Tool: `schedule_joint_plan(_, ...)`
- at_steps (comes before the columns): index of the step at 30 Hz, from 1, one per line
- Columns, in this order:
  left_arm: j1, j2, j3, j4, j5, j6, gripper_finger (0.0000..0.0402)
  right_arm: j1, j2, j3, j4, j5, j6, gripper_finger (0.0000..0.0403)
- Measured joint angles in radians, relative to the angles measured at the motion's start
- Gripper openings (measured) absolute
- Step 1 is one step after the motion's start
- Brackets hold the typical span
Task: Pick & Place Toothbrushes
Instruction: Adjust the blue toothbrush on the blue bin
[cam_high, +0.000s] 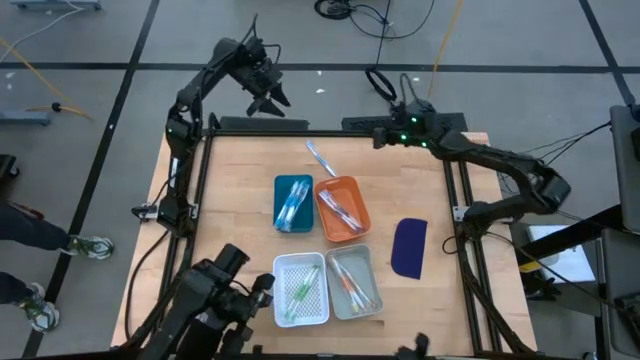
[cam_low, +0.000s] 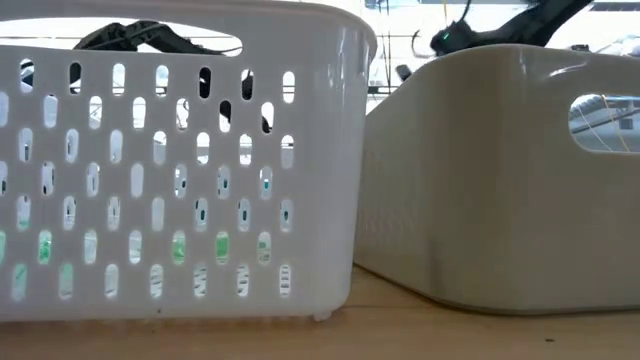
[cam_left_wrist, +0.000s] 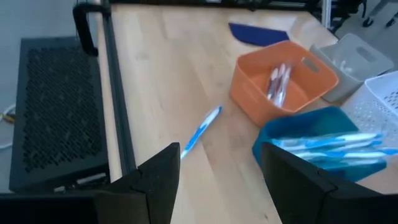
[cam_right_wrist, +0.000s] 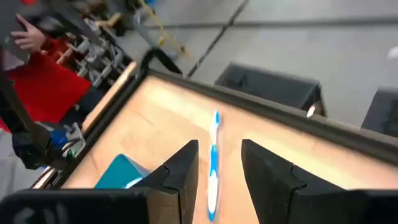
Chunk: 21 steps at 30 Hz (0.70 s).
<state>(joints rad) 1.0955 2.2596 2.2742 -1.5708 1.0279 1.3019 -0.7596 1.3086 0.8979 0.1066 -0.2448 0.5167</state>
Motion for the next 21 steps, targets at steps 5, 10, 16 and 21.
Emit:
schedule_joint_plan(5,-0.005,-0.038,0.000,0.000,0.083,-0.005,0.0223,-0.023,0.154,0.080,-0.009,-0.110,0.046,0.0116)
schedule_joint_plan(10,-0.006,-0.063,0.000,0.000,0.121,-0.041,0.0223,-0.034,0.257,0.205,-0.122,-0.174,0.041,0.0116)
schedule_joint_plan(16,-0.006,-0.101,-0.006,-0.001,0.197,-0.051,0.0223,-0.031,0.371,0.369,-0.282,-0.227,0.009,0.0116)
schedule_joint_plan(21,-0.011,-0.132,-0.029,0.000,0.226,-0.055,0.0223,-0.010,0.458,0.465,-0.325,-0.251,-0.011,0.0116)
